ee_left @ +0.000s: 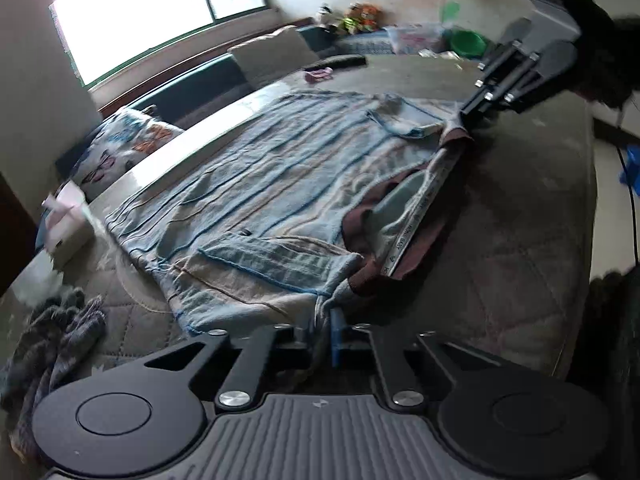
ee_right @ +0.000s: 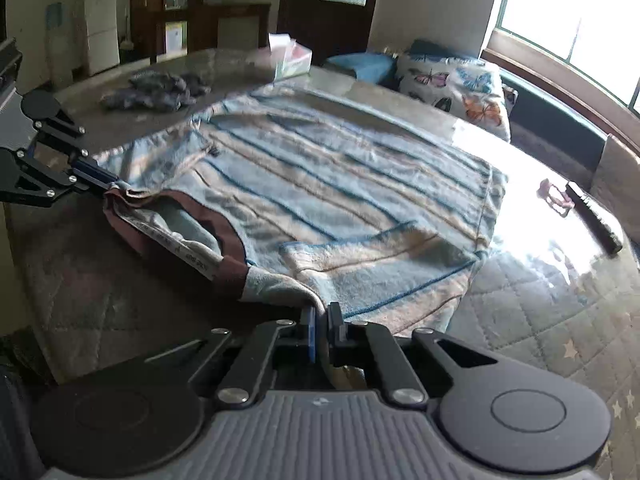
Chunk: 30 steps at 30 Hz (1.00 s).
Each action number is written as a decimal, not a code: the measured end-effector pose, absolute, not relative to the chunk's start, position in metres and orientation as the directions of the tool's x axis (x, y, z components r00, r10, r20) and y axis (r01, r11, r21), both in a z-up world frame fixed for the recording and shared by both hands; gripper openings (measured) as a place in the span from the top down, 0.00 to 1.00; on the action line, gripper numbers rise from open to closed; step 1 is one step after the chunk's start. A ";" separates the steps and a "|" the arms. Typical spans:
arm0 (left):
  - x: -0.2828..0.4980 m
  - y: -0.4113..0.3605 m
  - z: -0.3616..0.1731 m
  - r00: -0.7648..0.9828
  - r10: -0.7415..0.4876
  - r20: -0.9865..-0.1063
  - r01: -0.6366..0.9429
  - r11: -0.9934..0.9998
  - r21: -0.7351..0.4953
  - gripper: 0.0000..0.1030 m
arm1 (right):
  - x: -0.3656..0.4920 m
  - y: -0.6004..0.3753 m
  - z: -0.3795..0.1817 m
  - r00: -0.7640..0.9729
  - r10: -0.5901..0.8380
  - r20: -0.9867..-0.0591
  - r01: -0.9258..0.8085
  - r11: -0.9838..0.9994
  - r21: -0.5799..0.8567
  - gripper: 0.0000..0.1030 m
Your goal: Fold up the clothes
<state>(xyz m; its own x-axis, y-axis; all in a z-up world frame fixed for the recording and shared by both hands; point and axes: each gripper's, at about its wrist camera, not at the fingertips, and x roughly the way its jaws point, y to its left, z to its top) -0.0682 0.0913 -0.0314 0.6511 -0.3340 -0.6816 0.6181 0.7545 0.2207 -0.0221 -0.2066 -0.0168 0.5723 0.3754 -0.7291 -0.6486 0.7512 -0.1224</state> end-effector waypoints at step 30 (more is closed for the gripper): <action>0.117 0.123 0.053 0.739 -0.265 -0.620 0.417 0.902 0.111 0.96 | 0.129 -0.194 0.069 0.597 0.426 -0.680 -0.627 0.777 -0.063 0.96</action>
